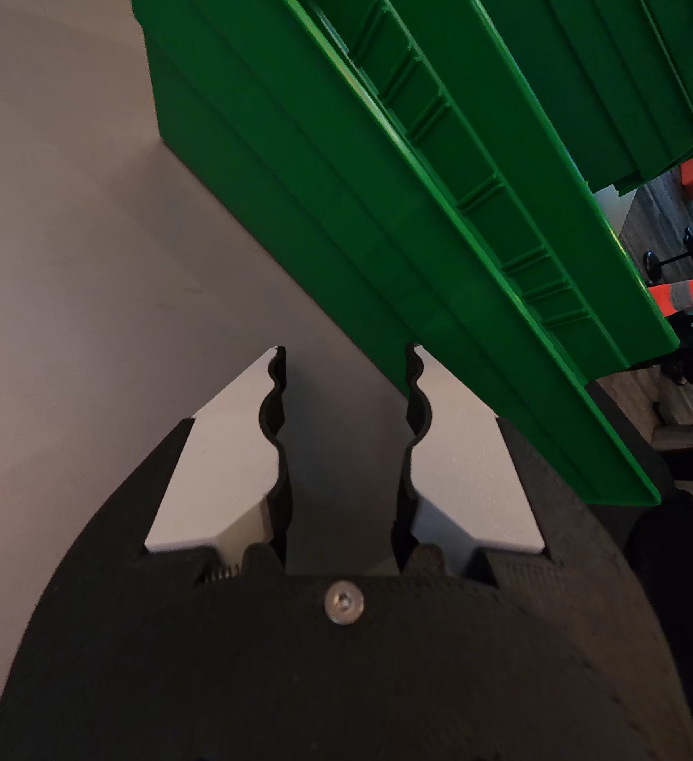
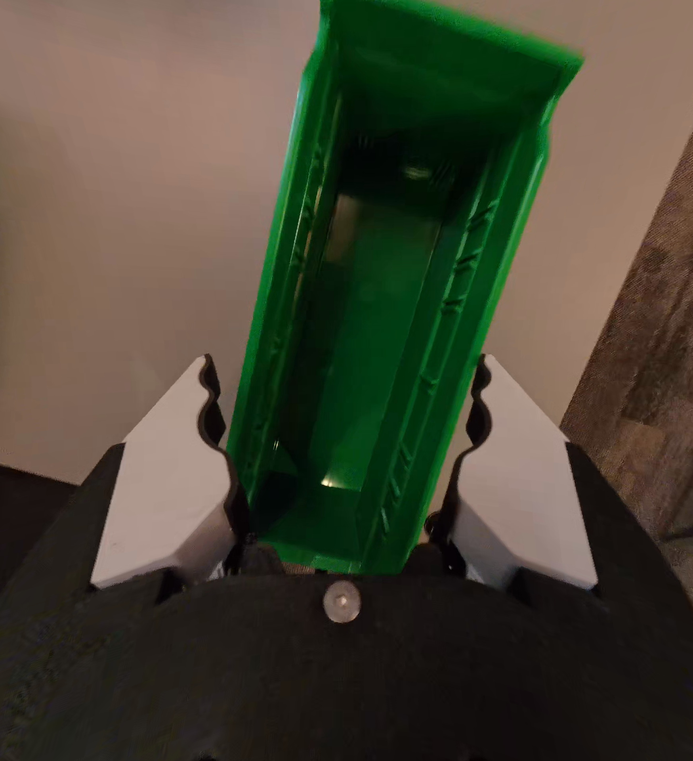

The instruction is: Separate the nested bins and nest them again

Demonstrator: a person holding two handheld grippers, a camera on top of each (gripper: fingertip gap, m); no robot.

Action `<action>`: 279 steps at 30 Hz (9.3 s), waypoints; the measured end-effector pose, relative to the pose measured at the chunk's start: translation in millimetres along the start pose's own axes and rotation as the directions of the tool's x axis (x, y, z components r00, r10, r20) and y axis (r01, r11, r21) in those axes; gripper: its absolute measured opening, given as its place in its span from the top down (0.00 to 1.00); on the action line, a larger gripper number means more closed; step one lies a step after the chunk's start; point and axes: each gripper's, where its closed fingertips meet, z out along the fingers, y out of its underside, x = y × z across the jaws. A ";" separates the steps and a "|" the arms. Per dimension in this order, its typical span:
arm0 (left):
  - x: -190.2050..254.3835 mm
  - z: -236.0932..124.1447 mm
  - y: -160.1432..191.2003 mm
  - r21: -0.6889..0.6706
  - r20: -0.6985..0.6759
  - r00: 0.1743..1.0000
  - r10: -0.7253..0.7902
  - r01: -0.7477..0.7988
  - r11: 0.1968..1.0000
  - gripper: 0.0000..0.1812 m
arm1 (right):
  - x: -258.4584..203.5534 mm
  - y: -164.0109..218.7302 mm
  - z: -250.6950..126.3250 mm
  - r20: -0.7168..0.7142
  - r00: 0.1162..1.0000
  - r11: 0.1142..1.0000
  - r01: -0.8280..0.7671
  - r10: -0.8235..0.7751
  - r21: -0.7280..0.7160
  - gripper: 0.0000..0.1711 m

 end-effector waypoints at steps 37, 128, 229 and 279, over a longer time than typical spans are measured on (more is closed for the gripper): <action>72.0 65.1 10.4 -0.104 -0.063 0.985 0.162 -0.168 0.980 0.68 | -323.5 -42.4 82.2 0.281 0.865 0.908 0.414 -0.415 0.065 0.10; 47.1 35.5 -5.6 -0.026 -0.064 0.994 0.084 -0.086 0.996 0.70 | -25.5 -46.4 -110.7 -0.001 0.998 0.979 -0.059 0.061 0.194 0.43; 66.0 67.6 -71.0 0.122 -0.069 0.995 0.075 -0.066 0.990 0.67 | 19.6 5.0 64.3 0.576 0.769 0.707 -0.569 0.277 0.420 0.78; -24.1 -71.2 -22.9 0.276 0.169 0.981 -0.094 0.044 0.960 0.81 | -384.5 -81.6 103.2 0.849 0.528 0.965 -0.201 -0.036 0.166 0.69</action>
